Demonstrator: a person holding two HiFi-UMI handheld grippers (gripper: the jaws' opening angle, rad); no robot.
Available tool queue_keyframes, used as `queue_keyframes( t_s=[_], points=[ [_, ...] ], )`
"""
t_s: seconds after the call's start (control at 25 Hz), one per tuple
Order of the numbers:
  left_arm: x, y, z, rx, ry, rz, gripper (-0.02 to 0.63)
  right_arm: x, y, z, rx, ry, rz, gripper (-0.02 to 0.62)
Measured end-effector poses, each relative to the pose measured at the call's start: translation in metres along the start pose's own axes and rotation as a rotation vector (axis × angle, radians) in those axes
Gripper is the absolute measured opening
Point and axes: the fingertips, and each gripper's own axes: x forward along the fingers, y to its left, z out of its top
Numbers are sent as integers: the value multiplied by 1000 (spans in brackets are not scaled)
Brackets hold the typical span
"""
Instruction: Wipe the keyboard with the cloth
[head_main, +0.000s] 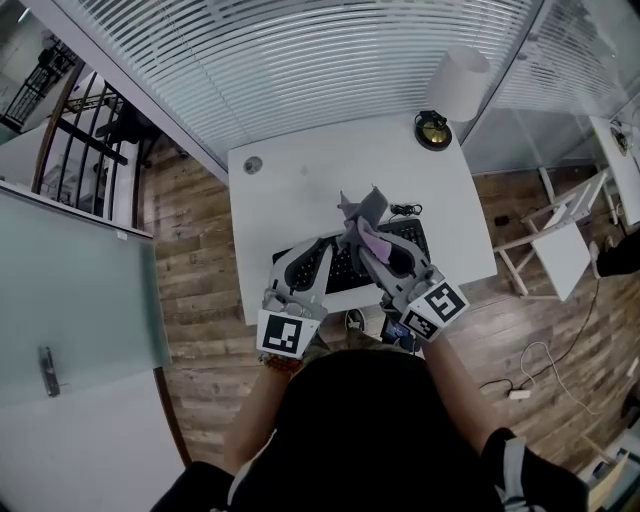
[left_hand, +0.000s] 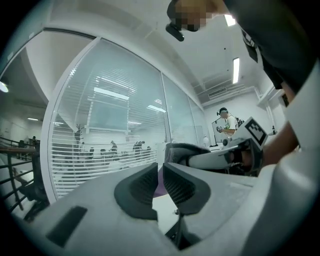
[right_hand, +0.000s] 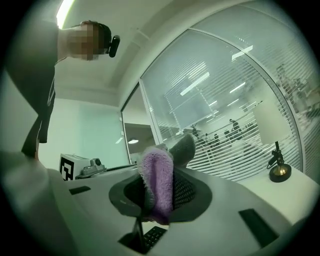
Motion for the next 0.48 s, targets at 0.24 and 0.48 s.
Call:
queue_keyframes(
  t_s=[0.24, 0.48],
  points=[
    [1, -11, 0, 11, 2, -20, 44, -12, -1, -1, 9, -8, -20, 78],
    [0, -25, 0, 16, 2, -48, 44, -24, -3, -1, 20, -21, -37, 78]
  ],
)
